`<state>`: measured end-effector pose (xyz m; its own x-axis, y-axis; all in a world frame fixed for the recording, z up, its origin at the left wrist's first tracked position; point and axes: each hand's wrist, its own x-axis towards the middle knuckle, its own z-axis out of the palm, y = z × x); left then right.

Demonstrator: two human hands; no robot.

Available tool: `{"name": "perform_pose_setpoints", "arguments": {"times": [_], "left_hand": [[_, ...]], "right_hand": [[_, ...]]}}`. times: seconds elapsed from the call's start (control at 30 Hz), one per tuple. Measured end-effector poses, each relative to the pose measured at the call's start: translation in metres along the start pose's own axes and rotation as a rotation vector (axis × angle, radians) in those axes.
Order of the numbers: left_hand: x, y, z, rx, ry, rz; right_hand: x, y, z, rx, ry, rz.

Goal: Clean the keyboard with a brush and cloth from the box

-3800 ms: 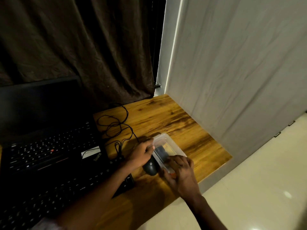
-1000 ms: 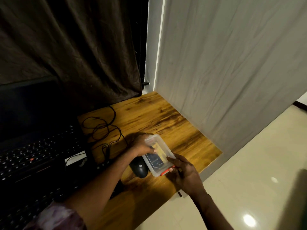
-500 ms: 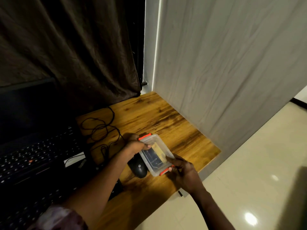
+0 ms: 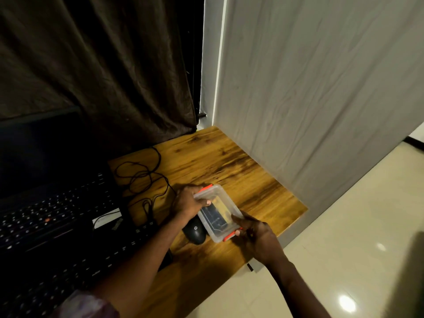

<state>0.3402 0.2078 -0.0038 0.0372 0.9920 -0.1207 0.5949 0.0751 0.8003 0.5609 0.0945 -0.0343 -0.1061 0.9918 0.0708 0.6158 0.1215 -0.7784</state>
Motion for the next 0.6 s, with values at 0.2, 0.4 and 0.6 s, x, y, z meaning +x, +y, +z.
{"name": "perform_pose_setpoints", "arguments": {"times": [0.2, 0.4, 0.6], "left_hand": [[0.002, -0.001, -0.001, 0.091, -0.066, 0.024], [0.006, -0.005, -0.011, 0.147, -0.156, 0.026], [-0.002, -0.019, -0.034, 0.035, -0.180, -0.025]], "right_hand": [[-0.003, -0.006, -0.003, -0.021, -0.010, -0.017], [0.001, -0.008, -0.003, 0.076, -0.003, 0.031], [0.006, -0.030, -0.016, 0.110, -0.063, -0.027]]}}
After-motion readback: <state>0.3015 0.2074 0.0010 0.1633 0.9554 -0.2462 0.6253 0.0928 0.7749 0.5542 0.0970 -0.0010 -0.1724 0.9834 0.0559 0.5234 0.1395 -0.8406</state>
